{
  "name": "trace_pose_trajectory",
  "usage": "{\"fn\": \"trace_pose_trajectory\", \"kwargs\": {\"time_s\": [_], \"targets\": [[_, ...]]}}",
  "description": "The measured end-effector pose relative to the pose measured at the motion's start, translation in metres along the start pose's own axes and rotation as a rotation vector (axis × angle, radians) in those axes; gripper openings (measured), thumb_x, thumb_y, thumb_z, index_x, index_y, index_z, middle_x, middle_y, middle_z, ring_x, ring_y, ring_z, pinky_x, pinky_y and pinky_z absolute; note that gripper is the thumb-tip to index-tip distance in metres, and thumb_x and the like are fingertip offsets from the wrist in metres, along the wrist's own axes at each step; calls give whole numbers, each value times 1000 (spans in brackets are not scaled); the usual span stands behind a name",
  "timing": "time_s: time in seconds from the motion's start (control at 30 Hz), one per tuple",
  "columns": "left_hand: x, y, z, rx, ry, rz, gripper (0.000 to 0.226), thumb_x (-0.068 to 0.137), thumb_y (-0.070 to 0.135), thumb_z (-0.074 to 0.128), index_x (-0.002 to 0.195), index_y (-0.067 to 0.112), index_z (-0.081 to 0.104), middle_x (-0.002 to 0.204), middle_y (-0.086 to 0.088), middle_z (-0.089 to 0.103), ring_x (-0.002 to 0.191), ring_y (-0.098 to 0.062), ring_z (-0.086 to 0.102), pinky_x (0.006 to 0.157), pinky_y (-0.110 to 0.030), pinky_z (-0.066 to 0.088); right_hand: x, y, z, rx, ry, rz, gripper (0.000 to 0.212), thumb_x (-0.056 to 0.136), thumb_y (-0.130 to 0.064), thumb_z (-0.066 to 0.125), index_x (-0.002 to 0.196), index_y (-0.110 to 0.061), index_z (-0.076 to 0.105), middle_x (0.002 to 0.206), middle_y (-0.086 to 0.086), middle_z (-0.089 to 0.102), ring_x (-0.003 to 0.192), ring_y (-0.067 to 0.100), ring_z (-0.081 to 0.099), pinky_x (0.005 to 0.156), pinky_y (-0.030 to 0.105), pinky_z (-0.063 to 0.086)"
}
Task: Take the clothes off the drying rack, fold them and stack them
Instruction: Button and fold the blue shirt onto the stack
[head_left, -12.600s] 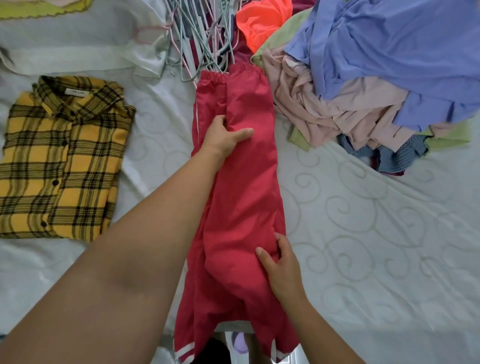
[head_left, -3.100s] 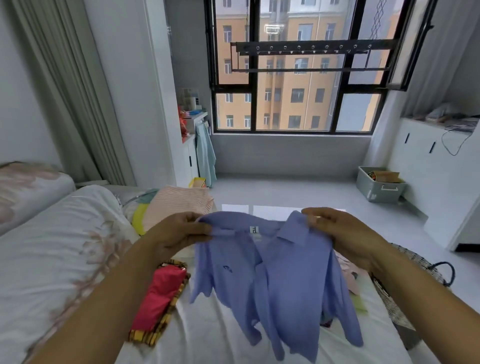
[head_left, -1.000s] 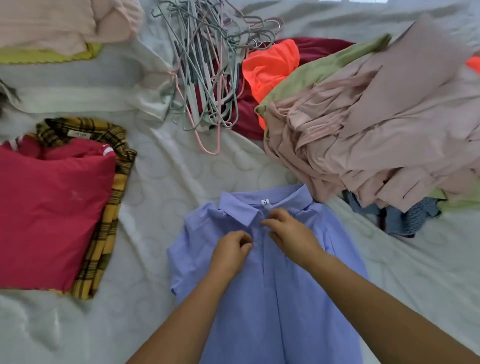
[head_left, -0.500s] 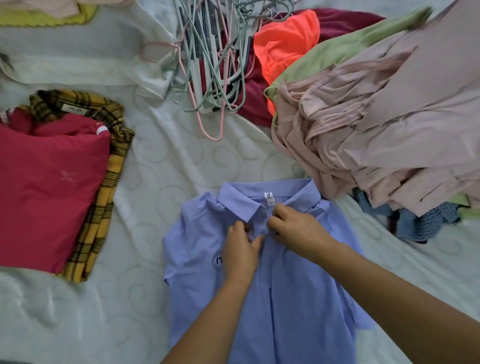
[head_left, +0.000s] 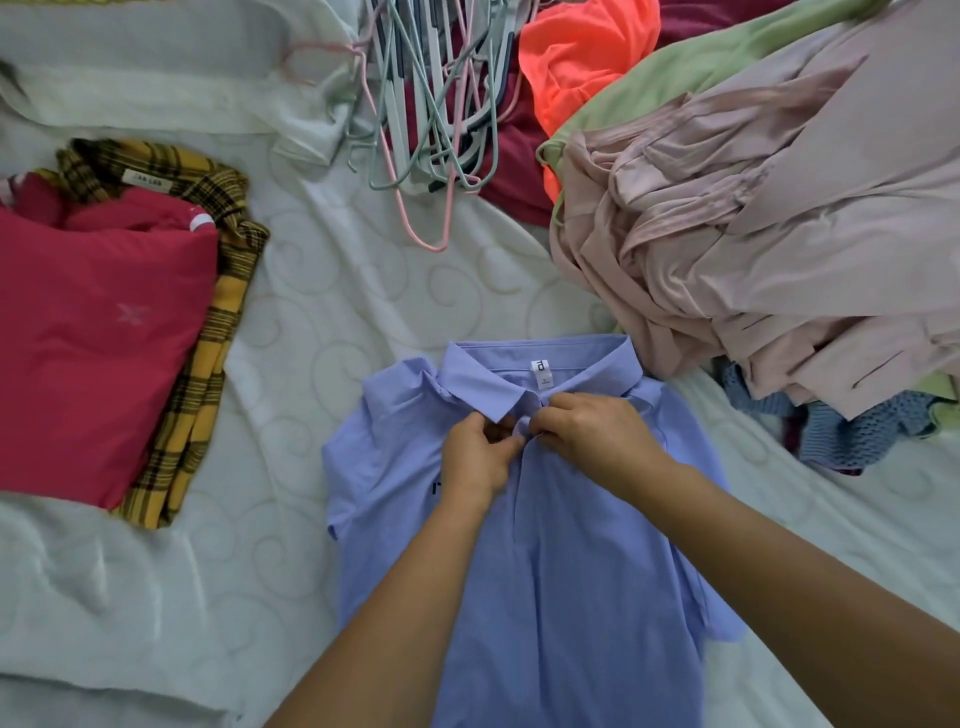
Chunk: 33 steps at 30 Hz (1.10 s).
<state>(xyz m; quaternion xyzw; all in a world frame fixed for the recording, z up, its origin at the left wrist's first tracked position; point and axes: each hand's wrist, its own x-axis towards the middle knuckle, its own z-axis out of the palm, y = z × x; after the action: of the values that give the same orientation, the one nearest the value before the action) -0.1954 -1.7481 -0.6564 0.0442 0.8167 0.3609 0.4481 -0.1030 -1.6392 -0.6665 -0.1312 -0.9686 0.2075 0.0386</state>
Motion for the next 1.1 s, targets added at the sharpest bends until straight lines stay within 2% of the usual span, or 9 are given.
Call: {"fn": "trace_pose_trajectory", "kwargs": {"time_s": [0.17, 0.3, 0.43, 0.63, 0.73, 0.8, 0.9, 0.97, 1.1], "targets": [[2, -6, -4, -231, -105, -91, 11, 79, 1, 68, 78, 12, 66, 79, -5, 67, 80, -20, 60, 84, -36, 50, -1, -3, 3, 7, 22, 85, 12, 69, -17, 59, 59, -12, 63, 61, 4, 52, 48, 25, 50, 44, 21, 20], [6, -7, -1, -165, -49, -77, 7, 79, -1, 67, 84, 3, 68, 75, -7, 65, 73, -18, 56, 77, -34, 48, -3, -6, 7, 64, 40, 118, 24, 77, -19, 50, 61, -8, 63, 62, 7, 51, 49, 26, 49, 44, 22, 25], [11, -10, 0, -199, -50, -92, 16, 79, -2, 67, 69, 11, 64, 66, -3, 60, 74, -18, 52, 74, -34, 46, -1, -8, 8, 96, 21, 144, 29, 76, -26, 47, 65, -13, 69, 63, 6, 53, 50, 26, 52, 44, 21, 26], [11, -12, -3, -163, -96, -49, 8, 79, 7, 69, 77, 0, 66, 69, -8, 61, 75, -18, 52, 75, -40, 49, -2, -9, 8, 116, 5, 160, 9, 68, -16, 63, 66, -9, 69, 63, 8, 53, 50, 27, 52, 40, 23, 30], [8, -15, -6, -162, -114, -17, 29, 69, 27, 70, 77, 0, 65, 69, -8, 59, 69, -17, 49, 69, -37, 45, -1, -10, 7, 137, -25, 179, 8, 68, -17, 64, 67, -10, 68, 64, 7, 54, 51, 27, 54, 40, 21, 26], [5, -14, -7, -184, -160, -2, 19, 72, 17, 75, 83, 3, 66, 81, -11, 66, 75, -17, 56, 77, -40, 50, 0, -9, 8, 164, -36, 202, 9, 68, -19, 65, 69, -11, 68, 67, 6, 55, 54, 26, 56, 42, 19, 23], [7, -15, -9, -194, -147, 11, 13, 75, 5, 74, 86, 3, 67, 87, -13, 67, 80, -18, 59, 81, -40, 50, 2, -9, 6, 340, -132, 374, 12, 79, -18, 68, 87, -11, 63, 75, -8, 50, 67, 14, 49, 55, 31, 40], [8, -16, -9, -191, -146, 18, 10, 75, 3, 73, 82, 4, 67, 81, -9, 67, 78, -17, 58, 78, -37, 51, 1, -4, 3, 502, -222, 488, 15, 83, -16, 67, 95, -13, 59, 73, -16, 48, 67, 4, 47, 68, 27, 42], [7, -19, -4, -169, -106, 64, 11, 78, 0, 70, 77, 10, 64, 70, 2, 63, 63, -1, 54, 67, -22, 47, 1, 5, -1, 507, -107, 544, 22, 82, -14, 68, 101, -11, 57, 89, -8, 53, 72, 6, 49, 71, 21, 41]]}}
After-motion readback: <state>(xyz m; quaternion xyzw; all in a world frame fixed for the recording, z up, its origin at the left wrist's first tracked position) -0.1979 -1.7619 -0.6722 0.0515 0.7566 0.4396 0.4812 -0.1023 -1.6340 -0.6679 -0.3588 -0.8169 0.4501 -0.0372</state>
